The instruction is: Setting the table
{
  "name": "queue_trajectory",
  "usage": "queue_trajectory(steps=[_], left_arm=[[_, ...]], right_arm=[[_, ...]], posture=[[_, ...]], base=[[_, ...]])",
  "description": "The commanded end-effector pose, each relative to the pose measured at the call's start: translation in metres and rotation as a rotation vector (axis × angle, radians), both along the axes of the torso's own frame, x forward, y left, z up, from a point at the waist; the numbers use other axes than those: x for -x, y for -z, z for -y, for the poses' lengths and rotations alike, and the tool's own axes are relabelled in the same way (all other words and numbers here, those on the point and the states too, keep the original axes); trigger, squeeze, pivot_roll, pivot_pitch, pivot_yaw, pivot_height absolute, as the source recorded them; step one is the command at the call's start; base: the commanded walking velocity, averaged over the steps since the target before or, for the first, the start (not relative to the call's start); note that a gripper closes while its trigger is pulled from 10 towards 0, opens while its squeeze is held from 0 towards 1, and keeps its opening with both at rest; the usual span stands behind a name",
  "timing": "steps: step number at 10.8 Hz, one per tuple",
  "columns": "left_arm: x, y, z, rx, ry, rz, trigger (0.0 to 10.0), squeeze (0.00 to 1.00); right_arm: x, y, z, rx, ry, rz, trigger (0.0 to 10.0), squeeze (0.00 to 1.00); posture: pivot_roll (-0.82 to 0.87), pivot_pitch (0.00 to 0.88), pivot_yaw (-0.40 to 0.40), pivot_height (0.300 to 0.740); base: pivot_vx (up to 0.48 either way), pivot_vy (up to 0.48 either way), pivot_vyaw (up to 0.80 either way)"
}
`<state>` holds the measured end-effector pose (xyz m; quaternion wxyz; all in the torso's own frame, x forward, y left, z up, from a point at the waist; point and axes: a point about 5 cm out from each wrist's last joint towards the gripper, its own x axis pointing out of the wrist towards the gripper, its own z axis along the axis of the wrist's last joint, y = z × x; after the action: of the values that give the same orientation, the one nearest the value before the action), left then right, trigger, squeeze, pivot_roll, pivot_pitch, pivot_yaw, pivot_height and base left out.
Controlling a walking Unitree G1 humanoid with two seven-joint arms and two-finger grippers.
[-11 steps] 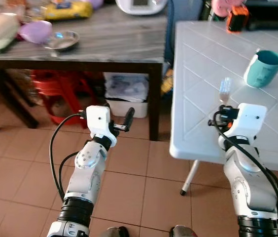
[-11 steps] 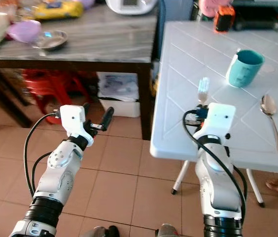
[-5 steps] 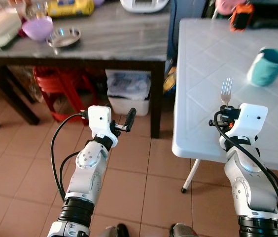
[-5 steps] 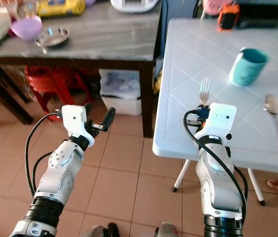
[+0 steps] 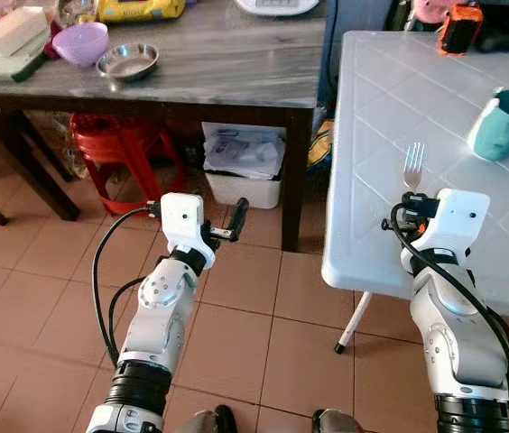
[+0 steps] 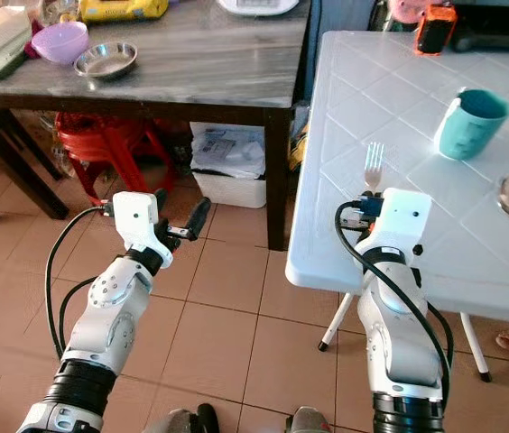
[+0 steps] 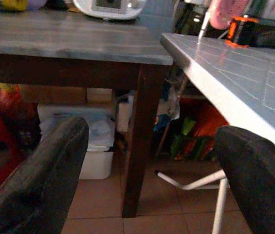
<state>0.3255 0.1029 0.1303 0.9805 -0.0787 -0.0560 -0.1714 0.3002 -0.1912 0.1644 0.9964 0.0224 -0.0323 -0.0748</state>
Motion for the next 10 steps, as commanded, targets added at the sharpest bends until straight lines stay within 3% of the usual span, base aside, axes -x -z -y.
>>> queue_trajectory(steps=[1, 10], left_arm=[[0.0006, 0.0015, -0.0032, -0.013, 0.0, -0.008, 10.0, 0.0], [0.0, 0.0001, -0.0005, -0.016, 0.009, -0.004, 10.0, 0.0]], right_arm=[[0.0006, 0.0, -0.0015, -0.005, -0.003, 0.002, 10.0, 0.0], [0.0001, 0.0002, -0.0005, -0.006, 0.001, 0.005, 10.0, 0.0]], posture=[[-0.21, 0.163, 0.094, 0.74], [-0.21, 0.162, 0.096, 0.74]], base=[[0.0, 0.277, -0.56], [0.0, 0.358, -0.55]])
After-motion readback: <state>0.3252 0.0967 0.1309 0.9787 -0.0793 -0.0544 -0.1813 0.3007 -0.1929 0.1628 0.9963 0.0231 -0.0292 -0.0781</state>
